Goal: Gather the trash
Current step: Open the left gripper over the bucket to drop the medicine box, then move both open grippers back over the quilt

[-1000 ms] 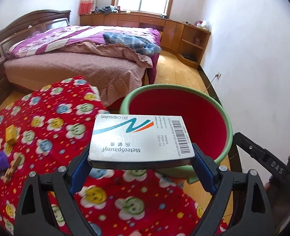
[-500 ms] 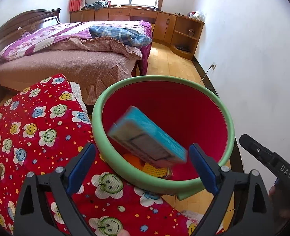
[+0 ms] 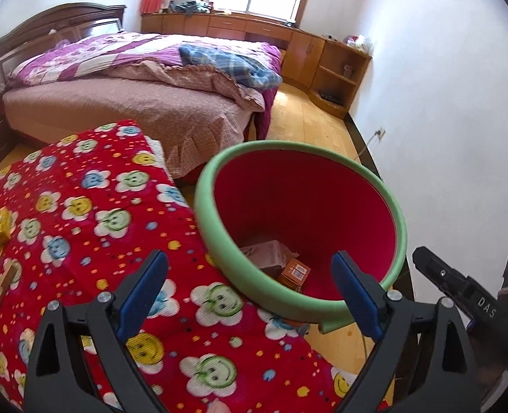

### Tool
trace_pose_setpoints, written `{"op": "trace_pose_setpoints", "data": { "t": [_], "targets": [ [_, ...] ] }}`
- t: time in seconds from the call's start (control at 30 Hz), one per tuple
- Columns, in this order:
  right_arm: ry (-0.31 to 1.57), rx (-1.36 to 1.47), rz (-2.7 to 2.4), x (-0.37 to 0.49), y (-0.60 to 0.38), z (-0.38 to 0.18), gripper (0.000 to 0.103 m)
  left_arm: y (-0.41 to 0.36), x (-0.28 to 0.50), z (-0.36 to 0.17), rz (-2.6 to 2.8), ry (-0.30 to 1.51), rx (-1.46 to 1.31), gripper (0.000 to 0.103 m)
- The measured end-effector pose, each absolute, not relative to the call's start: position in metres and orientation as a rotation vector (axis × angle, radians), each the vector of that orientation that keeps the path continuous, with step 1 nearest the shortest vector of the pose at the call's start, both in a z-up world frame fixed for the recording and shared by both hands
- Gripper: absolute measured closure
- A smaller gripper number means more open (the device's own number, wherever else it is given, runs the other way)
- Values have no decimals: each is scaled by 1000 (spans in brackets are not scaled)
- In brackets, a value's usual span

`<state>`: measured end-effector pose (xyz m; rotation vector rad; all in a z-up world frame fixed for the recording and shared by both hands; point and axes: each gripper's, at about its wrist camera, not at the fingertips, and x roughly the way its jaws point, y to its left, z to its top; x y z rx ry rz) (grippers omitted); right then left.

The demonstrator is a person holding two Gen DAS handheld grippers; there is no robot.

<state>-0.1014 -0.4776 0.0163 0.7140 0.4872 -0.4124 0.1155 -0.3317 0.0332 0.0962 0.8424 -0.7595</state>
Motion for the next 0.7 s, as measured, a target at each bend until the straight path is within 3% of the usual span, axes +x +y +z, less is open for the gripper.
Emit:
{"op": "trace_pose_setpoints", "data": {
  "t": [0.13, 0.7],
  "targets": [
    [491, 701, -391, -98, -469, 21, 54, -312, 116, 39, -715, 841, 67, 9],
    [543, 616, -267, -71, -416, 41, 41, -219, 122, 56, -511, 810, -25, 9]
  ]
}}
